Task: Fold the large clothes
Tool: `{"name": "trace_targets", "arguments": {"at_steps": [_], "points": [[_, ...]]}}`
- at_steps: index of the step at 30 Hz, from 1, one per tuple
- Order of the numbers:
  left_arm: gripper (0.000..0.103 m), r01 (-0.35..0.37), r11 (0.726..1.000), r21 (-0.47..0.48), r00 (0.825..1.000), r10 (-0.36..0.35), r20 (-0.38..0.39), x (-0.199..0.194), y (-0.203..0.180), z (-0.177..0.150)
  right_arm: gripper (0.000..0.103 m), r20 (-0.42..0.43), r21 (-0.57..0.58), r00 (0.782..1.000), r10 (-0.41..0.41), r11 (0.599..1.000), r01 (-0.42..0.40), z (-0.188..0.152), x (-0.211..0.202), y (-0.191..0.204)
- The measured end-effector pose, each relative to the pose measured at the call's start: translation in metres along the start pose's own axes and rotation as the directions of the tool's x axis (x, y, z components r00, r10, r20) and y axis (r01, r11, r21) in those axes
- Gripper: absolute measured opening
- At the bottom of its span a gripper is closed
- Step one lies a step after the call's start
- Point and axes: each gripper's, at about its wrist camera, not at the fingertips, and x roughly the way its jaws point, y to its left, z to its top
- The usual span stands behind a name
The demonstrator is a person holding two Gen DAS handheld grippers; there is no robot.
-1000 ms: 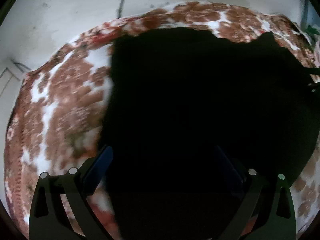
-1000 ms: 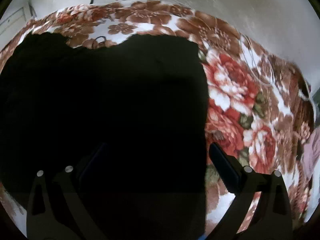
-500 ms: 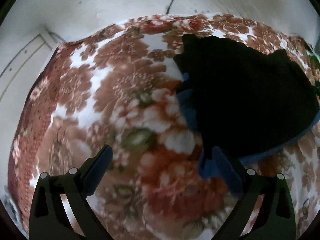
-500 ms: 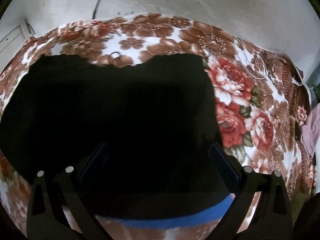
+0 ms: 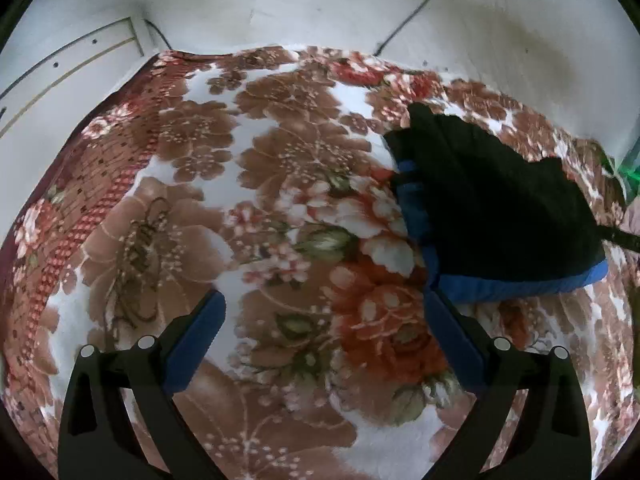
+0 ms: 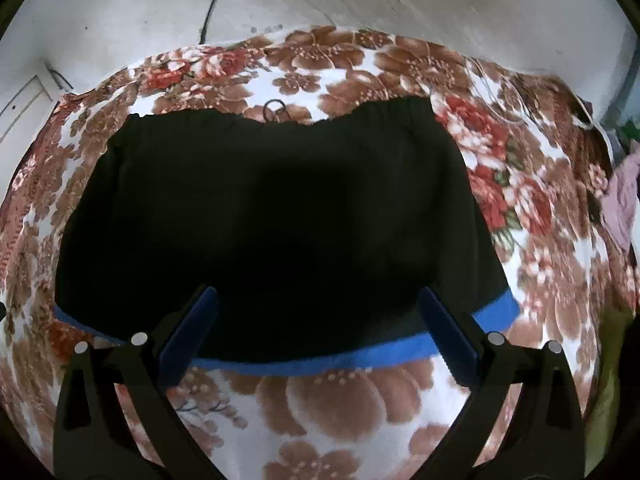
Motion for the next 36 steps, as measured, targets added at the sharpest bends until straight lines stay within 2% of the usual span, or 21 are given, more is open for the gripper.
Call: {"name": "trace_targets", "arguments": {"at_steps": [4,7,10,14,19,24,26,31,33,36], "points": [[0.098,0.013,0.998,-0.061,1.000,-0.014,-0.008,-0.001,0.025,-0.007,0.098,-0.030,-0.015,0.999,-0.045,0.999,0.045,-0.004,-0.007,0.017],[0.098,-0.008,0.997,-0.075,1.000,0.007,-0.010,-0.003,0.039,-0.013,0.098,-0.037,0.040,0.998,-0.054,0.998,0.055,-0.005,-0.014,0.021],[0.098,-0.017,0.998,-0.064,1.000,0.017,-0.010,-0.003,0.044,-0.017,0.098,-0.036,0.079,0.998,-0.055,0.995,0.058,-0.002,-0.017,0.022],[0.098,0.006,0.996,-0.084,1.000,-0.007,-0.013,0.000,0.039,-0.019,0.098,-0.037,0.090,0.999,-0.036,0.995,0.039,0.004,-0.012,0.020],[0.098,0.045,0.994,-0.096,0.999,-0.048,-0.023,0.011,0.007,-0.022,0.098,-0.051,0.076,0.999,-0.018,0.997,0.022,0.001,0.005,0.006],[0.098,0.151,0.968,-0.199,0.985,-0.163,-0.049,0.027,-0.042,-0.038,0.098,-0.049,0.024,0.997,-0.055,0.998,0.056,-0.013,0.017,-0.019],[0.098,0.163,0.960,-0.227,0.982,-0.179,-0.055,0.034,-0.062,-0.045,0.098,-0.046,-0.002,0.996,-0.072,0.997,0.072,-0.018,0.022,-0.029],[0.098,0.165,0.953,-0.254,0.984,-0.177,-0.023,0.049,-0.108,-0.050,0.098,-0.023,0.011,1.000,0.007,1.000,-0.006,-0.009,0.023,-0.047],[0.098,0.187,0.935,-0.301,0.980,-0.199,-0.012,0.056,-0.113,-0.049,0.098,-0.005,-0.043,1.000,0.019,0.999,-0.019,-0.001,0.024,-0.047],[0.098,0.245,0.871,-0.425,0.966,-0.259,0.027,0.071,-0.109,-0.054,0.098,0.023,-0.115,0.999,0.034,0.993,-0.031,0.007,0.023,-0.047]]}}
